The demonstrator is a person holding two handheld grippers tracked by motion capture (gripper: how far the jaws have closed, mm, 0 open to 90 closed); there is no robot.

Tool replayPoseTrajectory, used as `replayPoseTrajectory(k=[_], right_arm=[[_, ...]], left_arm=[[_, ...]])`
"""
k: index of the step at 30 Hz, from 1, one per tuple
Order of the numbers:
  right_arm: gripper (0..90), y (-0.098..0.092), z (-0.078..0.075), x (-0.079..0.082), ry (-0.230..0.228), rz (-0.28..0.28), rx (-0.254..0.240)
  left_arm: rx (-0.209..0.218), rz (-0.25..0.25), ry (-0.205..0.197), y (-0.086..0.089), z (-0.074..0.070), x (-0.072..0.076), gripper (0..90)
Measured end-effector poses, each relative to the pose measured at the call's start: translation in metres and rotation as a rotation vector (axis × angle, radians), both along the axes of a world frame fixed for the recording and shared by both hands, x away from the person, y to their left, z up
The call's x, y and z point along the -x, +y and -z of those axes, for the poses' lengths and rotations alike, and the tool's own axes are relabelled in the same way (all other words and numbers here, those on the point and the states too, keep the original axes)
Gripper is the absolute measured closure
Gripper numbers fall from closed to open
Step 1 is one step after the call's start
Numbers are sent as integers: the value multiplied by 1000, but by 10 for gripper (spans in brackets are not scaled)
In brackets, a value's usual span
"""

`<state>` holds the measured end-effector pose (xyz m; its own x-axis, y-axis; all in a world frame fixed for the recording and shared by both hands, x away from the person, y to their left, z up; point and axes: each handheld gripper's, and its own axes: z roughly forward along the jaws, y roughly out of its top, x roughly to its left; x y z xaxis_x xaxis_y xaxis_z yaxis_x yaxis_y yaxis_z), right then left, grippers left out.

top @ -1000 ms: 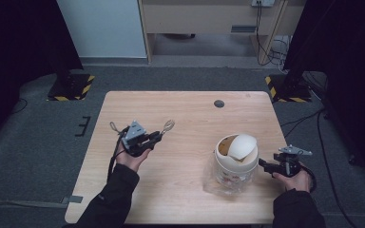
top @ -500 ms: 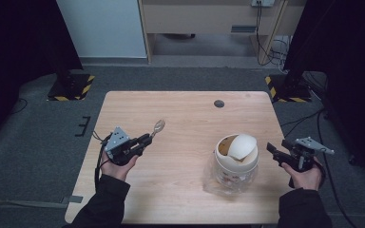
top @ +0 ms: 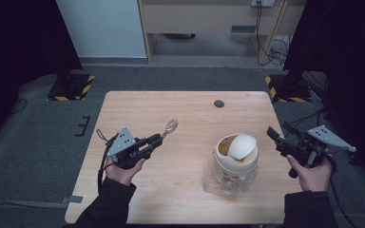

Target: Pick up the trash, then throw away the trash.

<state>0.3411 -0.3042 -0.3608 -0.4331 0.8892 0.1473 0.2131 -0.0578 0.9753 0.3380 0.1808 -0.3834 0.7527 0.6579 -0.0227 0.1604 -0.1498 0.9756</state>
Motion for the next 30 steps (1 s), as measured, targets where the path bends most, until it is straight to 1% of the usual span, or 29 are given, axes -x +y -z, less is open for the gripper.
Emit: replayPoseTrajectory(k=[1,2,8,11,12,14,18,19,21,23,26,27,28,30], right_arm=[[310,0,0,0,0,0,0],[310,7,-7,3,-17,-24,-2],[311,23,-19,6,-44,-82,-21],[311,27,-23,7,-55,-94,-23],[312,31,-26,8,-67,-106,-29],[314,35,-28,9,-73,-112,-36],[314,42,-31,10,-77,-128,-33],[314,48,-34,8,-78,-145,-26],[312,54,-36,8,-78,-160,-22],[309,61,-37,6,-76,-175,-23],[306,71,-38,2,-67,-197,-50],[304,74,-39,1,-64,-201,-47],[305,76,-40,0,-67,-203,-38],[307,80,-43,0,-69,-207,-42]], left_arm=[[0,0,0,0,0,0,795],[5,4,-10,-2,-3,1,795],[24,20,-37,-7,-13,5,796],[23,26,-47,-10,-15,6,796],[22,28,-49,-11,-16,6,796],[24,32,-55,-14,-18,7,795],[18,38,-65,-18,-21,8,796],[16,43,-71,-20,-23,8,796],[11,59,-78,-25,-24,9,796],[8,68,-76,-29,-24,8,796],[-4,78,-75,-37,-23,7,796],[-4,78,-75,-37,-23,7,796],[-5,87,-81,-42,-23,7,796],[-2,97,-82,-49,-23,7,795]])
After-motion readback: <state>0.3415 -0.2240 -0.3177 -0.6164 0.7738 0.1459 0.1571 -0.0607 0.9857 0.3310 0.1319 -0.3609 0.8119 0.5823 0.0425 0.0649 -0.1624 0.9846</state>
